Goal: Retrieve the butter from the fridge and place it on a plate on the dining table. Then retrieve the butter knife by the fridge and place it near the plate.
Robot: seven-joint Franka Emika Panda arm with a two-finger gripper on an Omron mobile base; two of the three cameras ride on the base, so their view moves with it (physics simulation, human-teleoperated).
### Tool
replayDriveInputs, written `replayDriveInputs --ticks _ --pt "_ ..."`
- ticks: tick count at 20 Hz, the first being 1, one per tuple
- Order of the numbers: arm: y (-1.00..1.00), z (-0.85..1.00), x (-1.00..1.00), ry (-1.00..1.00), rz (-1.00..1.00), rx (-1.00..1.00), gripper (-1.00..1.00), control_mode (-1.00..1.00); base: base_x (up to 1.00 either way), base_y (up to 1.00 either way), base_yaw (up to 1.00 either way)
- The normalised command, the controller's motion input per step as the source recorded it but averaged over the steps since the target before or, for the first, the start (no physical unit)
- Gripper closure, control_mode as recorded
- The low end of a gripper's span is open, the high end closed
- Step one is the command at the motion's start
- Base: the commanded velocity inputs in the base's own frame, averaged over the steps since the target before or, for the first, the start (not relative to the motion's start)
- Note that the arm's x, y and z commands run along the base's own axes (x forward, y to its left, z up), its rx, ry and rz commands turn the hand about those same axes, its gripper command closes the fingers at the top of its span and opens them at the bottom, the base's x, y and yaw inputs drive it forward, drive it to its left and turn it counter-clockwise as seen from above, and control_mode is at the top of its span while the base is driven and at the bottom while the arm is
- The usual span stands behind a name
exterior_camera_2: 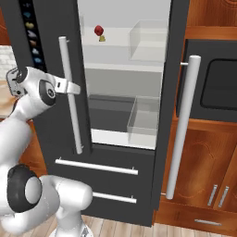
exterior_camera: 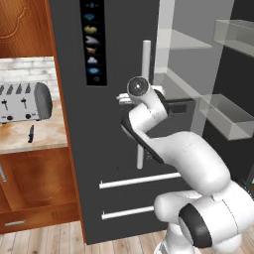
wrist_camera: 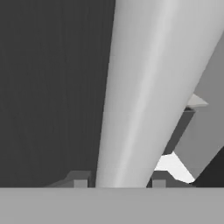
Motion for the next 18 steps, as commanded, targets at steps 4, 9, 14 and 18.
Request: replayDriveInputs --ticks 4,9,14,18 --pt "0.98 0.0 -1.0 0.0 -0.31 -0.05 1.0 -1.0 0.0 0.0 0.0" --pt "0.9 0.01 -1.0 0.0 -0.3 0.0 1.0 -1.0 0.0 0.0 0.0" --pt "0.94 0.0 -0.68 -0.01 -0.35 -0.01 1.0 -1.0 0.0 0.0 0.0" --pt "0.72 0.0 -0.18 0.0 -0.26 0.0 -1.0 -1.0 0.0 0.0 0.0"
